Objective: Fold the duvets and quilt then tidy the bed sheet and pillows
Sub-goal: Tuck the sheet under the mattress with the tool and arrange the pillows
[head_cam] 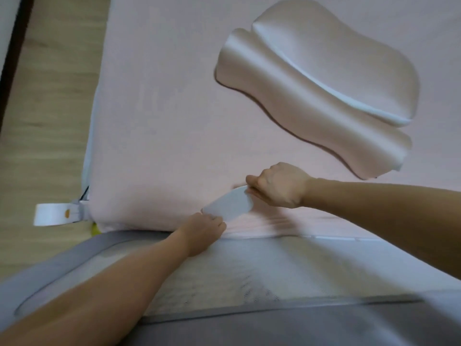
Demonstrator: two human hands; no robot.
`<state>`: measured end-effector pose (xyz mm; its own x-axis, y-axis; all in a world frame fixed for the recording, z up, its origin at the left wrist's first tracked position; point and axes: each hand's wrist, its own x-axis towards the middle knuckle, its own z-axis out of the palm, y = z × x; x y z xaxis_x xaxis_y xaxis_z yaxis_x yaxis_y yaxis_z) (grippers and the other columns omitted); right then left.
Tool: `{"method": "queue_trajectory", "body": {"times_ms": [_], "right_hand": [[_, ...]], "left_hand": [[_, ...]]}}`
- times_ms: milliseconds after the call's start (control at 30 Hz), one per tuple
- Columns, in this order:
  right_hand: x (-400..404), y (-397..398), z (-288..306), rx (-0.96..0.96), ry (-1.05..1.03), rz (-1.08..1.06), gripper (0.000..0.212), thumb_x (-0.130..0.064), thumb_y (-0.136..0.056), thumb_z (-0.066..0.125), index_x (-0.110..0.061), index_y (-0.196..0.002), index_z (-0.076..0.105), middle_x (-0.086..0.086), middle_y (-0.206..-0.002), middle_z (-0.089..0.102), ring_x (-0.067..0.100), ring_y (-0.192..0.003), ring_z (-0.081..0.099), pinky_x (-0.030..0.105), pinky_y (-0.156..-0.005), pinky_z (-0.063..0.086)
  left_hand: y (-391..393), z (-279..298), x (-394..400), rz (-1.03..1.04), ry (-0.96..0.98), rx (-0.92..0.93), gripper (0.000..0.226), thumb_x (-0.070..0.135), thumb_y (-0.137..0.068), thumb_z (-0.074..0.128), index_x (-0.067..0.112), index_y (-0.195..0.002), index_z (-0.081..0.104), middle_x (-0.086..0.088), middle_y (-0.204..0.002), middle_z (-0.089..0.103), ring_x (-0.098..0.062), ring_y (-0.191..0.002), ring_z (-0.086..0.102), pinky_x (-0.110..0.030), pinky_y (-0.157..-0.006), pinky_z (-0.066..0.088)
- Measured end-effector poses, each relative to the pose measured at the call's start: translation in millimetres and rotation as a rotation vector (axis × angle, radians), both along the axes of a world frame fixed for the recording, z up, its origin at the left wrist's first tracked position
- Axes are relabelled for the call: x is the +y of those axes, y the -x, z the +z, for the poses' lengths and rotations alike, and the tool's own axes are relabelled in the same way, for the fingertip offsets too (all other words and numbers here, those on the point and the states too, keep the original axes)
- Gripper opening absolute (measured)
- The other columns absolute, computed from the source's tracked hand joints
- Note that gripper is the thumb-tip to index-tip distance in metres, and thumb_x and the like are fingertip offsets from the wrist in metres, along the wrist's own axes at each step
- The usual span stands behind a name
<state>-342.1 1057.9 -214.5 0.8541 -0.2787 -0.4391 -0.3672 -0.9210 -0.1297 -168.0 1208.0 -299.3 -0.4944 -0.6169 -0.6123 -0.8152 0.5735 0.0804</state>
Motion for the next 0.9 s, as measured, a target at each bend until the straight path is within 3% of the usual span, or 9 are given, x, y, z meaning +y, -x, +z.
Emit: {"method": "queue_trajectory", "body": {"times_ms": [67,100,167,233,433,600,667,767,900], "right_hand": [[0.1,1.7,-4.8,-0.014,-0.002,-0.011,0.04,-0.041,-0.103,0.022,-0.012,-0.112,0.048,0.017,-0.101,0.064,0.036,-0.088,0.061,0.033,-0.065,0.03],[-2.2,7.2,-8.2,-0.019,-0.007,-0.013,0.04,-0.042,-0.103,0.022,-0.012,-0.112,0.048,0.017,-0.101,0.064,0.036,-0.089,0.06,0.033,-0.066,0.029],[-2.6,8.7,-13.9,-0.021,-0.028,-0.016,0.041,-0.042,-0.103,0.022,-0.012,-0.112,0.049,0.017,-0.102,0.064,0.036,-0.089,0.06,0.033,-0.066,0.03],[0.9,6.5,-17.6,0.001,-0.049,-0.013,0.042,-0.043,-0.102,0.024,-0.012,-0.113,0.051,0.016,-0.102,0.064,0.035,-0.089,0.06,0.032,-0.067,0.031],[0.3,-11.8,-7.7,0.166,-0.15,0.005,0.043,-0.045,-0.1,0.034,-0.013,-0.114,0.06,0.013,-0.105,0.064,0.034,-0.093,0.06,0.032,-0.072,0.041],[25.7,-41.8,-5.3,0.263,-0.152,0.071,0.031,-0.033,-0.1,0.039,-0.02,-0.119,0.06,0.006,-0.115,0.064,0.03,-0.103,0.06,0.03,-0.081,0.045],[47.3,-49.3,-15.2,0.289,-0.283,0.052,0.033,-0.032,-0.099,0.038,-0.029,-0.126,0.057,0.0,-0.123,0.062,0.025,-0.111,0.058,0.029,-0.09,0.045],[61.2,-48.8,-33.8,0.336,-0.43,-0.077,0.034,-0.036,-0.098,0.04,-0.037,-0.129,0.054,-0.005,-0.129,0.059,0.021,-0.117,0.056,0.034,-0.099,0.044],[43.9,-50.9,-42.8,0.413,-0.33,-0.22,0.044,-0.011,-0.096,0.041,-0.023,-0.139,0.046,0.005,-0.135,0.053,0.026,-0.12,0.053,0.03,-0.092,0.041]], "left_hand": [[-0.9,-5.4,0.1,0.053,0.047,-0.011,0.035,0.013,-0.039,0.085,0.021,-0.059,0.058,0.002,-0.056,0.053,-0.017,-0.041,0.052,-0.019,-0.035,0.032],[5.6,-11.7,0.7,0.054,0.065,0.005,0.031,0.013,-0.044,0.084,0.02,-0.062,0.06,0.002,-0.059,0.057,-0.018,-0.045,0.057,-0.021,-0.036,0.036],[8.0,-8.7,-2.5,0.171,-0.078,0.046,0.014,0.015,-0.078,0.065,0.018,-0.092,0.065,-0.002,-0.094,0.066,-0.024,-0.084,0.066,-0.031,-0.062,0.05],[1.0,-16.3,-4.8,0.322,-0.184,0.088,0.02,0.018,-0.095,0.043,0.016,-0.108,0.058,-0.007,-0.118,0.061,-0.027,-0.109,0.057,-0.034,-0.084,0.044],[-7.3,3.2,-5.0,0.373,-0.452,0.188,0.011,0.018,-0.092,0.042,0.017,-0.081,0.042,-0.008,-0.083,0.049,-0.026,-0.08,0.046,-0.032,-0.068,0.032],[-6.0,5.8,-0.3,0.258,-0.408,0.158,0.016,0.015,-0.096,0.044,0.007,-0.101,0.056,-0.014,-0.106,0.06,-0.03,-0.097,0.054,-0.031,-0.073,0.035],[-8.4,6.2,1.0,0.193,-0.3,0.121,0.02,0.016,-0.098,0.043,0.009,-0.107,0.06,-0.014,-0.113,0.061,-0.031,-0.105,0.057,-0.034,-0.08,0.04],[-14.4,3.1,14.9,0.113,-0.13,0.053,0.025,0.016,-0.098,0.041,0.014,-0.102,0.065,-0.01,-0.105,0.066,-0.031,-0.098,0.063,-0.034,-0.073,0.043],[-19.3,-2.1,25.8,0.324,-0.254,0.21,0.023,0.017,-0.099,0.042,0.01,-0.085,0.059,-0.012,-0.098,0.064,-0.028,-0.091,0.058,-0.031,-0.069,0.039]]}}
